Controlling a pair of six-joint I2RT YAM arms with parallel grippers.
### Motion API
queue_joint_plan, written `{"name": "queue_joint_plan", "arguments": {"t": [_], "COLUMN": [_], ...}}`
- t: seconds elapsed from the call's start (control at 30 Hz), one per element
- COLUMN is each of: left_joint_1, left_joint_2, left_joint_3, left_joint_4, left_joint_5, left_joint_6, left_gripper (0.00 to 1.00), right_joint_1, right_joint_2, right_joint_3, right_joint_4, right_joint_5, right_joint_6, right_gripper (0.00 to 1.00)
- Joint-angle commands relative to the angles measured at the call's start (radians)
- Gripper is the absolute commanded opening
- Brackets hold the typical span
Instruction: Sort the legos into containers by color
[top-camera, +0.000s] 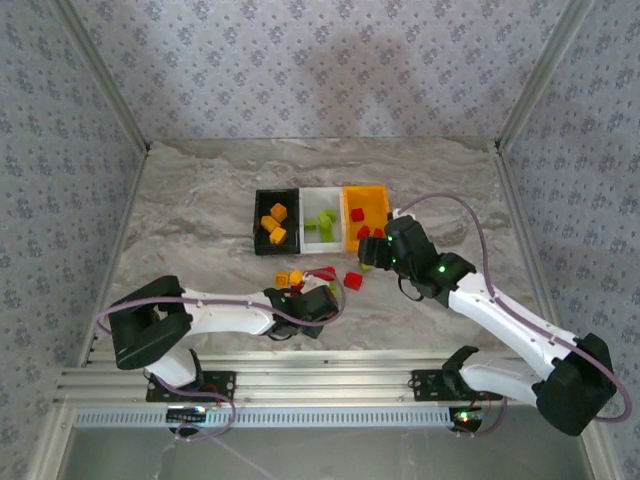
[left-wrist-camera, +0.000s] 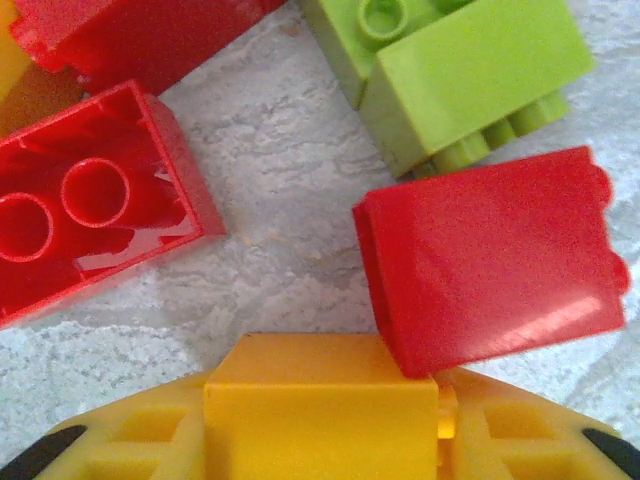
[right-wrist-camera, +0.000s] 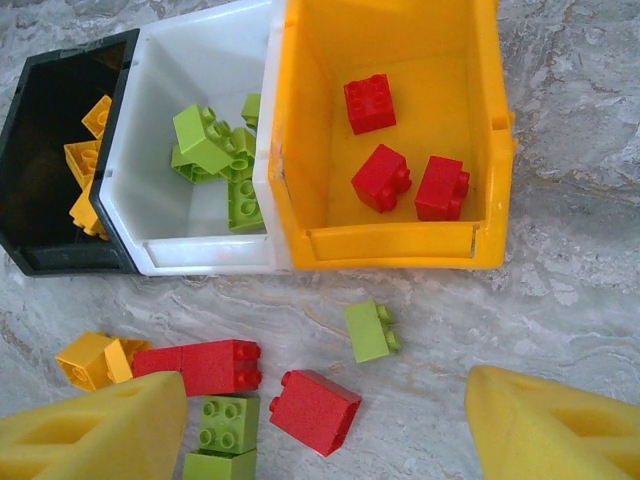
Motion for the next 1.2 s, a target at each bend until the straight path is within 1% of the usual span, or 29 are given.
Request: {"name": "queue_joint_plan", "arguments": {"t": [0.0,0.1,0.17,0.23,0.3,0.37,0.43,0.5,0.63,0.77,0.83,0.93,1.03,1.13,1.17], "left_joint_1": [-0.008,-0.001,0.043,0.133,0.236,0.335,0.433,0.510,0.611,0.666,0.677,0.685,0.687,0.694,0.695], "left_joint_2": [-0.099,-0.228,-0.305,-0.364,-0.388,-0.379,-0.330,-0.269,-0.141,-0.025,0.034,0.110,0.167,0.191,0.191], "left_joint_3": [-0.026,-0.020,0.002,0.032,0.064,0.101,0.147,0.188,0.273,0.360,0.414,0.481,0.538,0.574,0.584], "left_joint_4": [-0.022,-0.094,-0.145,-0.176,-0.179,-0.158,-0.136,-0.118,-0.081,-0.068,-0.079,-0.097,-0.126,-0.144,-0.148], "left_joint_5": [-0.002,-0.055,-0.067,-0.046,-0.011,0.026,0.063,0.087,0.123,0.162,0.162,0.169,0.182,0.178,0.187], "left_joint_6": [-0.020,-0.017,0.000,0.032,0.069,0.102,0.124,0.131,0.138,0.132,0.135,0.136,0.138,0.138,0.135], "left_gripper": [0.39,0.39,0.39,0.38,0.38,0.37,0.37,0.36,0.36,0.36,0.36,0.39,0.47,0.60,0.61], "right_joint_1": [0.008,0.016,0.017,0.016,0.016,0.015,0.015,0.015,0.017,0.015,0.017,0.015,0.013,0.014,0.013], "right_joint_2": [-0.017,-0.017,-0.014,-0.005,0.003,0.006,0.002,-0.005,-0.020,-0.050,-0.073,-0.082,-0.076,-0.074,-0.072], "right_joint_3": [-0.010,-0.024,-0.038,-0.050,-0.055,-0.059,-0.066,-0.071,-0.076,-0.076,-0.079,-0.084,-0.099,-0.122,-0.126], "right_joint_4": [0.019,0.030,0.041,0.049,0.052,0.053,0.052,0.049,0.032,0.000,-0.008,-0.025,-0.031,-0.008,-0.003], "right_joint_5": [0.017,0.026,0.030,0.028,0.027,0.025,0.028,0.026,0.023,0.028,0.024,0.016,-0.003,-0.025,-0.036], "right_joint_6": [0.019,0.019,0.019,0.044,0.049,0.052,0.058,0.062,0.069,0.083,0.080,0.071,0.067,0.066,0.067], "right_gripper": [0.76,0.76,0.76,0.76,0.76,0.76,0.76,0.76,0.76,0.76,0.76,0.76,0.76,0.78,0.79]}}
